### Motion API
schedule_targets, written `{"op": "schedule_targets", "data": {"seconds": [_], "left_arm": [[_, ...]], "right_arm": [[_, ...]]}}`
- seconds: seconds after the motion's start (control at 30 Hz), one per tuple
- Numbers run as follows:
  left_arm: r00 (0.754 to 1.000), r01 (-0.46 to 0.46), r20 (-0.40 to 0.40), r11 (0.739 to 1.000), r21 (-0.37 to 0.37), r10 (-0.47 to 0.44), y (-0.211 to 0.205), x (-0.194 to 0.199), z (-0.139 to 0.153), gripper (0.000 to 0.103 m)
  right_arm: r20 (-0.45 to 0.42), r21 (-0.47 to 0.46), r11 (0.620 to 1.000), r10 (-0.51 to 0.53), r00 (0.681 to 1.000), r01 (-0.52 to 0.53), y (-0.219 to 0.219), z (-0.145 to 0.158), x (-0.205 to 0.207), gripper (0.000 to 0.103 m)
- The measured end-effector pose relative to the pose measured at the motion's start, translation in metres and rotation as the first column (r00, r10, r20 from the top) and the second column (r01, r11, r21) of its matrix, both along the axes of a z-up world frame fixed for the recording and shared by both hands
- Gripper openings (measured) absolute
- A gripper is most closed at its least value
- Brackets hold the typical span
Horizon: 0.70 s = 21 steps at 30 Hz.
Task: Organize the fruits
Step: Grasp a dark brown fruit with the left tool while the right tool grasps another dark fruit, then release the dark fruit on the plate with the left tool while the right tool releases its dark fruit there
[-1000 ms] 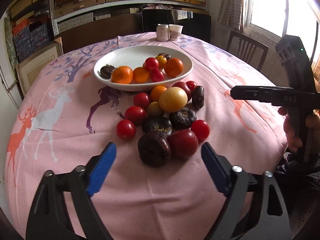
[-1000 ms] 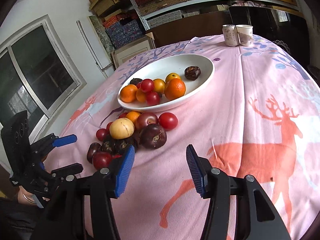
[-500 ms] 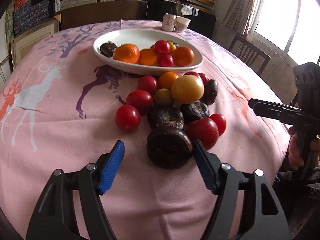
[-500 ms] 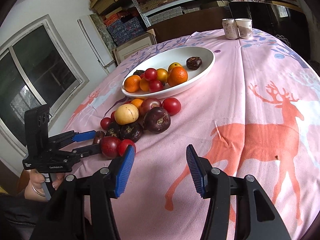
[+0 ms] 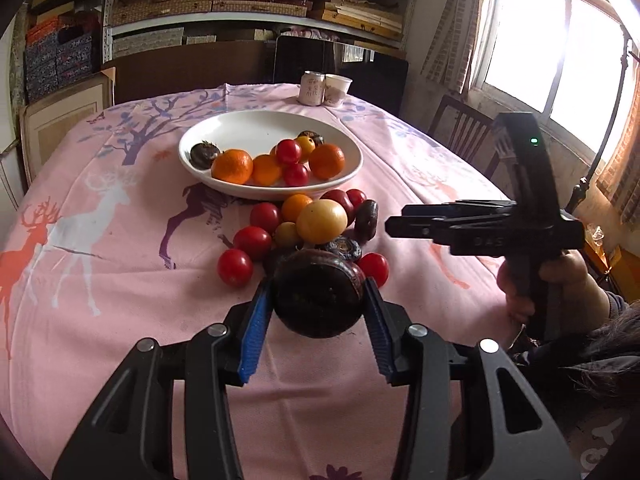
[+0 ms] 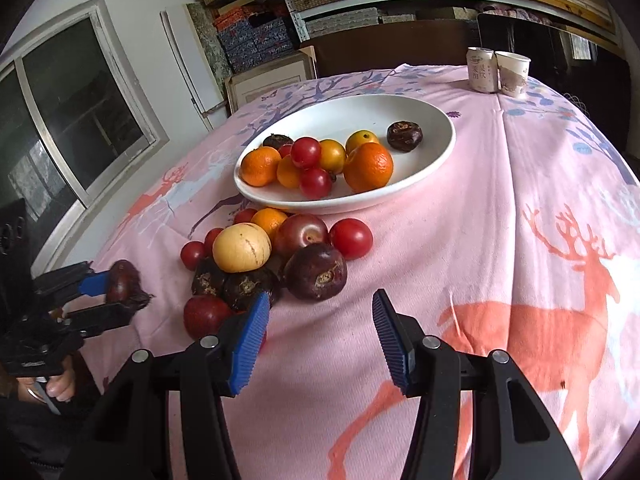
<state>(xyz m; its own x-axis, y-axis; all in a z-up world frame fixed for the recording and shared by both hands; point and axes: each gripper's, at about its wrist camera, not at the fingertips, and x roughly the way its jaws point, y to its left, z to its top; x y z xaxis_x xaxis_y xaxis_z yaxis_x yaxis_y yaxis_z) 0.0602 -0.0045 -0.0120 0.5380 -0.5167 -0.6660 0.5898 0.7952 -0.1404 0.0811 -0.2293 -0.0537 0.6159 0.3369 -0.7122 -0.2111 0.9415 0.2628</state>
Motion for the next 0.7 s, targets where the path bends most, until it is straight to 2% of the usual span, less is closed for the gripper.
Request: {"op": "schedule_targets", "data": {"seconds": [0.17, 0.2, 0.23, 0.4, 0.57, 0.7], "left_arm": [[1.000, -0.006, -0.004, 1.000, 0.003, 0.006, 0.004, -0.005, 0.000, 0.044], [1.000, -0.010, -0.007, 1.000, 0.004, 0.010, 0.005, -0.004, -0.002, 0.044], [1.000, -0.015, -0.012, 1.000, 0.005, 0.015, 0.006, -0.004, -0.003, 0.044], [0.999, -0.042, -0.032, 0.999, -0.012, 0.041, 0.013, 0.003, -0.007, 0.044], [0.998, -0.059, -0.024, 0.997, -0.041, 0.058, 0.014, 0.022, 0.007, 0.044], [0.998, -0.066, 0.002, 0.996, -0.055, 0.066, 0.001, 0.060, 0.029, 0.044]], "right_arm": [[-0.043, -0.050, 0.999, 0.016, 0.999, -0.018, 0.016, -0.010, 0.022, 0.054], [-0.058, -0.047, 0.999, 0.014, 0.998, -0.017, 0.016, -0.012, 0.025, 0.046], [-0.071, -0.031, 0.999, 0.016, 0.997, -0.018, 0.014, -0.014, 0.026, 0.041], [-0.040, 0.078, 0.997, -0.017, 0.999, 0.020, -0.007, -0.007, 0.019, 0.040], [0.038, 0.134, 0.991, -0.010, 0.999, 0.005, -0.021, 0.021, 0.011, 0.040], [0.074, 0.160, 0.987, -0.038, 0.997, 0.026, -0.036, 0.049, 0.033, 0.040]]}}
